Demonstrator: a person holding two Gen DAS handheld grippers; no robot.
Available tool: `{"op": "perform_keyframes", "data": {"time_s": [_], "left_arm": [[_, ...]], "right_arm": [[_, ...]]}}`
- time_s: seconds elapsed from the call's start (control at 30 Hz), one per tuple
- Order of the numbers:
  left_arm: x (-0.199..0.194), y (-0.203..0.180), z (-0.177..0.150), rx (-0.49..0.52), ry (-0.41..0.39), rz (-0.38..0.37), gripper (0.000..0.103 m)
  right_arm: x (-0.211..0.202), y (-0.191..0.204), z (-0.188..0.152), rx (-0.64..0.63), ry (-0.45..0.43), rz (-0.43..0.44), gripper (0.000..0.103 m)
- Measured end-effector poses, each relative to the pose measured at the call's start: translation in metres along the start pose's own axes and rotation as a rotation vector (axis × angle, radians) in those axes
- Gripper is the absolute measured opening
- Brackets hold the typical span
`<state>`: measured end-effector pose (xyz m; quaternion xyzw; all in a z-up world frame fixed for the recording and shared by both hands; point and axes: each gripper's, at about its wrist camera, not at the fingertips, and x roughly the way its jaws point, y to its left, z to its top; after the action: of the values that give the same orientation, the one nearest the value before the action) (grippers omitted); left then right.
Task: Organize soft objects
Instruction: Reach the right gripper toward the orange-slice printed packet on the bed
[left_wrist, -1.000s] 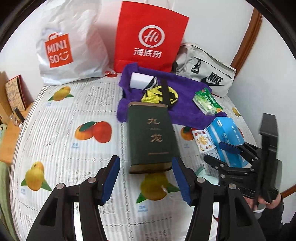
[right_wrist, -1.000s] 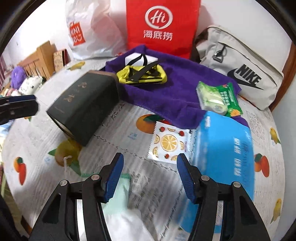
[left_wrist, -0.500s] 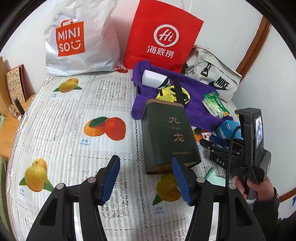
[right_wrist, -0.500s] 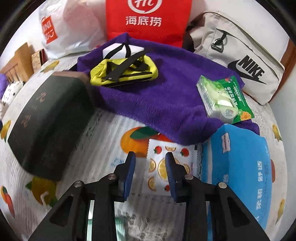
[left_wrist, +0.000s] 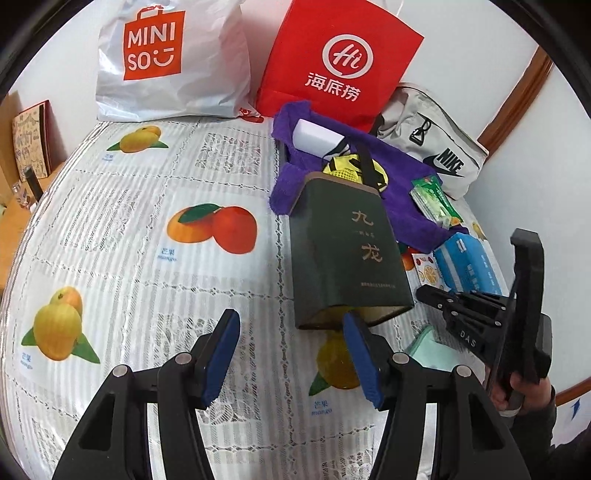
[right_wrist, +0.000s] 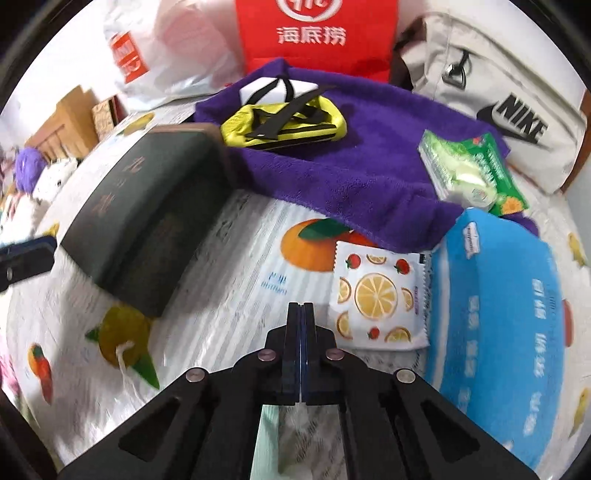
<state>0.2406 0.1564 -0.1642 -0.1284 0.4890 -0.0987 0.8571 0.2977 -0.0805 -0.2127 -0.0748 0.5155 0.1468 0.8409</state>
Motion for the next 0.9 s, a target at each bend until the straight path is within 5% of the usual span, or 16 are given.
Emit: {"op": "perform_keyframes", "data": {"time_s": [0.1,0.17,0.2,0.5,0.53,0.57,0.63,0.9], "left_arm": [[-0.001,-0.004,-0.001,0.005,-0.001,-0.011,0.056],[-0.001,-0.004,-0.001,0.006,0.000,-0.020,0.056],[-0.002,-0.005,-0.001,0.006,0.000,-0.022,0.056],[-0.002,0.002,0.000,-0.008,-0.003,-0.028,0.056],[-0.002,0.003,0.000,-0.010,-0.001,-0.029,0.056],[-0.001,0.004,-0.001,-0.012,0.002,-0.031,0.056],[0.001,0.005,-0.001,-0.016,0.008,-0.036,0.056],[-0.004,0.005,-0.004,-0.011,0.006,-0.042,0.056]], "right_arm": [[-0.009,0.006,-0.004,-0.057,-0.027,-0.093,0.018],[-0.010,0.005,-0.003,-0.064,-0.042,-0.114,0.054],[-0.010,0.004,-0.003,-0.064,-0.052,-0.122,0.055],[0.014,0.005,0.012,-0.081,-0.075,-0.264,0.055],[0.015,0.005,0.013,-0.076,-0.076,-0.261,0.052],[0.016,0.003,0.015,-0.068,-0.067,-0.247,0.038],[0.020,-0.003,0.019,-0.034,-0.019,-0.175,0.000],[0.014,-0.007,0.015,-0.006,-0.014,-0.098,0.000]]}}
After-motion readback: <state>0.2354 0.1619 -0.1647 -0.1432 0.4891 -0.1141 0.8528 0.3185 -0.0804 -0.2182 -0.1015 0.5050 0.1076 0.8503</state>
